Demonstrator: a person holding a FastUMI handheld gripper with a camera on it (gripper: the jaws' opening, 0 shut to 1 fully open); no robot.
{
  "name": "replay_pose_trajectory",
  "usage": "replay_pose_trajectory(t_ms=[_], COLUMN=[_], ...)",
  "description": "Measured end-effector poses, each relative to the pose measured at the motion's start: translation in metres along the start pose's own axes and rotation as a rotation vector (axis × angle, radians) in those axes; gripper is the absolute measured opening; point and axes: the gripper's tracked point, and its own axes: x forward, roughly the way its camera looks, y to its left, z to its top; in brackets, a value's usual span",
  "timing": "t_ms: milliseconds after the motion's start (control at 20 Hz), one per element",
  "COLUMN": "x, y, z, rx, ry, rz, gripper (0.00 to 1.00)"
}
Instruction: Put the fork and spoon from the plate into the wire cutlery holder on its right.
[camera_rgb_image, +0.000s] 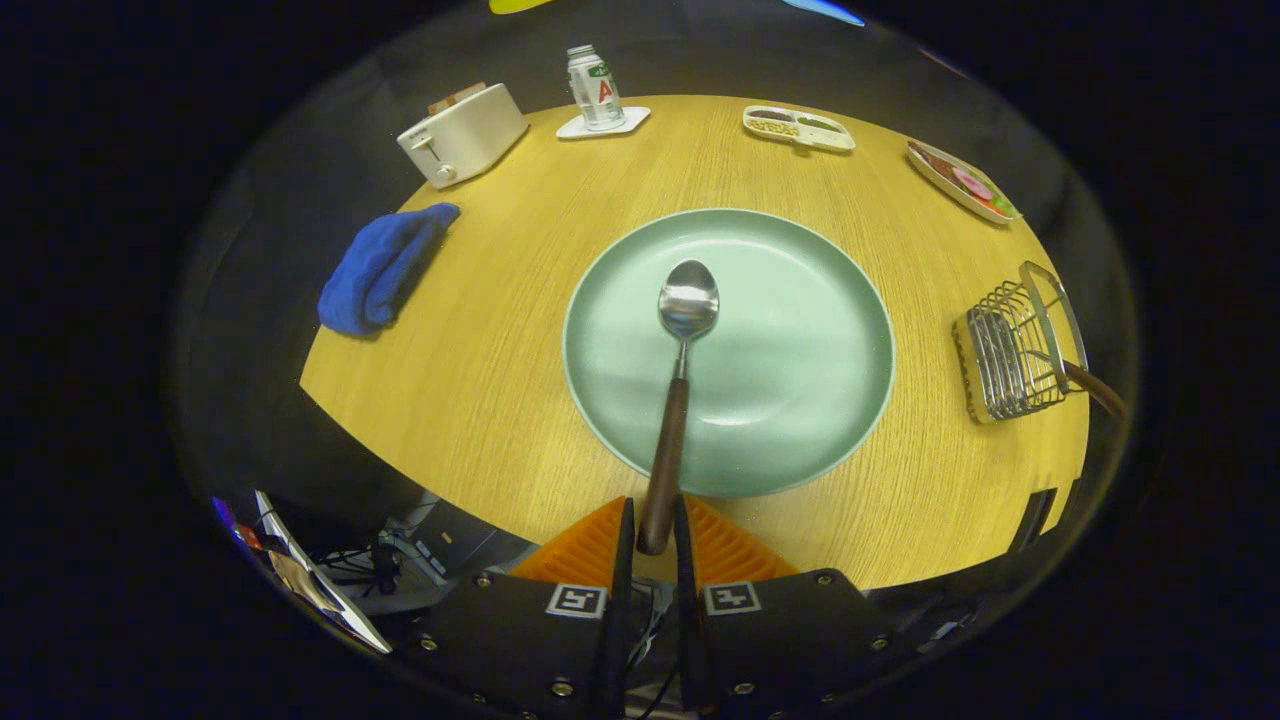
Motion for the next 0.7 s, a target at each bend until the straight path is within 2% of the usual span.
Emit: replay_pose_trajectory(t_ms=[100,150,400,500,700], x=[0.0,0.003,-0.034,-0.053,-0.088], y=[-0.009,-0.006,-0.021,-0.035,-0.086], z=[0.0,-0.004,0.009,0.014,0.029], rx=[-0.02,-0.049,-0.147,-0.125,-0.07], ry=[-0.009,0.015,0.006,0.023,0.003], rz=[-0.034,-0.011,0.029,0.067,0.047], gripper=[0.22,0.08,0.08,0.08,0.08])
